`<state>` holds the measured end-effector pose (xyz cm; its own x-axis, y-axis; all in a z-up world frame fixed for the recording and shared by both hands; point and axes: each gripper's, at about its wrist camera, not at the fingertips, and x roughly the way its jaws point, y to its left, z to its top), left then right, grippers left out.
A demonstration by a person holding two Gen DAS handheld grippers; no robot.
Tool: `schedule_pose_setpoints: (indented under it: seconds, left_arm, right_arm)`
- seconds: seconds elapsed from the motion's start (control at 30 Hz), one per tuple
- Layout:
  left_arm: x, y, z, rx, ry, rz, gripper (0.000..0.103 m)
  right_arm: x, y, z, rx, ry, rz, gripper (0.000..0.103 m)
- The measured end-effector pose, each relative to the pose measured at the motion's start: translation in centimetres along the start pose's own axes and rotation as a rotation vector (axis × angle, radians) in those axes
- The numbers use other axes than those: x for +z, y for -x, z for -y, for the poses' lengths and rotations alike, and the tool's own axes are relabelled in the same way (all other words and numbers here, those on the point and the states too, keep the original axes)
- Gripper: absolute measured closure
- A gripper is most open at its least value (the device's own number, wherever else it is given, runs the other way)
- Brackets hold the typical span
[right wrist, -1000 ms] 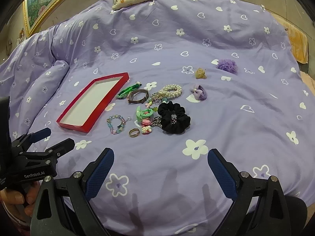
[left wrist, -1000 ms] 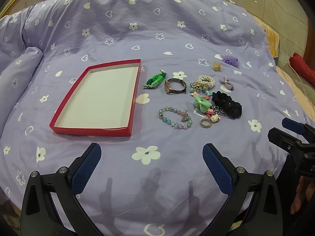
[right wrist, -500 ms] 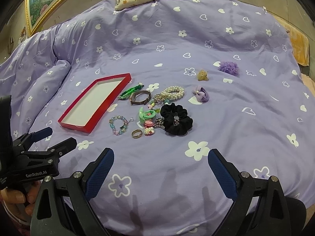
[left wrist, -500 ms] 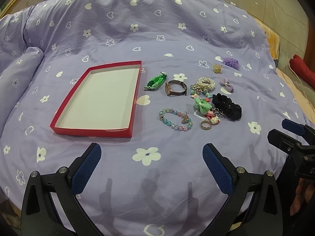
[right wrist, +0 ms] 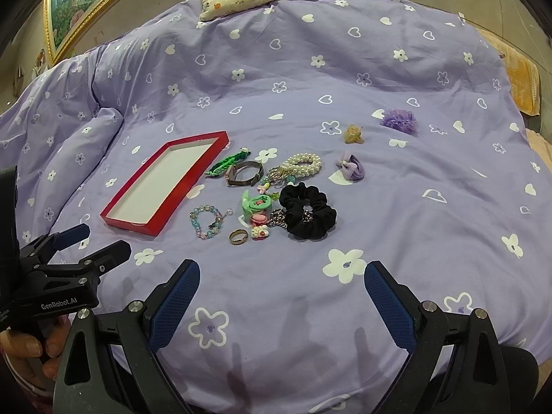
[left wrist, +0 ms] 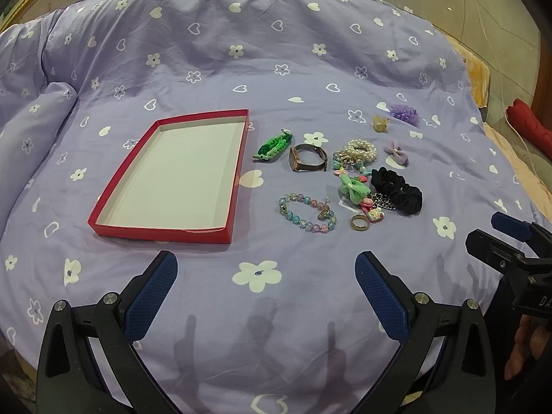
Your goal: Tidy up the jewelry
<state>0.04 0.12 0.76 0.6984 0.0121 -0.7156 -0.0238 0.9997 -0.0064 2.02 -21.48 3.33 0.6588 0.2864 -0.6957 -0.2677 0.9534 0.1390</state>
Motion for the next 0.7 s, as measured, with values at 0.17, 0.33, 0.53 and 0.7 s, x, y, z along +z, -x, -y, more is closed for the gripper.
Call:
schedule_pose_setpoints:
  seconds: [0.17, 0.33, 0.53, 0.7]
  left_arm:
    - [0.05, 0.03, 0.01, -0.001, -0.001, 0.001, 0.0]
    - [0.1, 0.05, 0.02, -0.001, 0.0, 0.001, 0.0]
    - [0.02, 0.03, 0.03, -0.003, -0.001, 0.002, 0.0]
    - [0.21, -0.43, -0.05, -0.015, 0.007, -0.007, 0.0]
  right_arm:
    - [-0.02, 0.0, -0.05, 0.0, 0.0, 0.003, 0.006]
    - [-0.05, -0.02, -0.17, 0.001, 0.0, 0.004, 0.006]
    - [-0.06, -0.14, -0.33, 0.005, -0.001, 0.006, 0.006]
    - [-0.07, -0.3, -0.31, 0.01, -0.005, 0.002, 0.006]
